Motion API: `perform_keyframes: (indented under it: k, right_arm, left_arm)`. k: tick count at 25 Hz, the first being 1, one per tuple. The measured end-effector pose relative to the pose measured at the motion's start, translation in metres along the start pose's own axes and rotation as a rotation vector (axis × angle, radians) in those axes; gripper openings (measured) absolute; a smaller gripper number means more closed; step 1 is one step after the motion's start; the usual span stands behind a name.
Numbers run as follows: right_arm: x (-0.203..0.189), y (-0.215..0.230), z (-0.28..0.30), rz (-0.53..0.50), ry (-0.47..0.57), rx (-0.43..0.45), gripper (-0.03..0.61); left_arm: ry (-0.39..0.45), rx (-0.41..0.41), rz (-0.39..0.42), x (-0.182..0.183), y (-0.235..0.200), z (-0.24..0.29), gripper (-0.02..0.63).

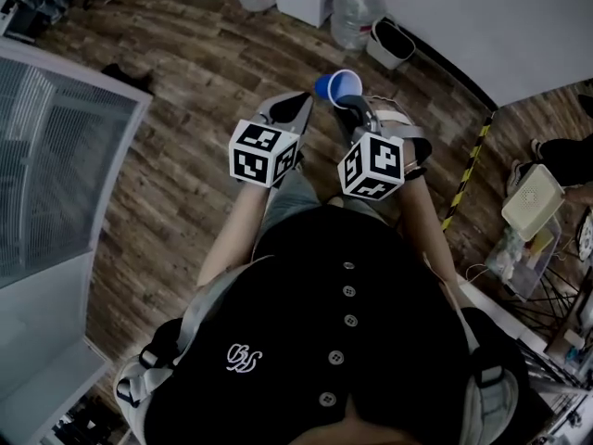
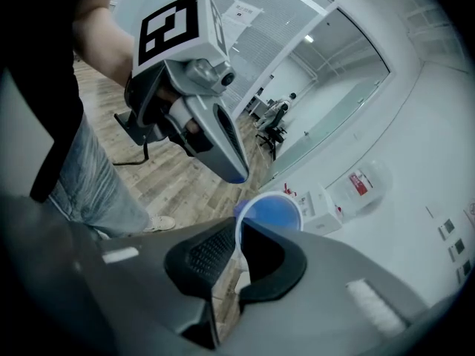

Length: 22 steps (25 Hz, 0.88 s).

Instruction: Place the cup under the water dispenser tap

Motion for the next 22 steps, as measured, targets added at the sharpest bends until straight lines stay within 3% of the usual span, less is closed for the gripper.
perform_keyframes:
  k: [15,22]
  right_arm:
    - [0.056,0.114,0.121,0.043,-0.040,-0.044,0.026]
    - [0.070,0.133,0.163,0.074,-0.057,-0.022,0.026]
  left_arm:
    - [-0.014,-0.103,0.027,0.062,-0.143,0.056,0.002]
    - [-0.043,-0.114,0.020,0.061,-0.187,0.061,0.002]
Point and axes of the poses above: the fingertips, and each gripper's own axes: z forward along the fingers, y to its right, x out of its top, the point moved 1 cm from there along -z, backward along the fingers
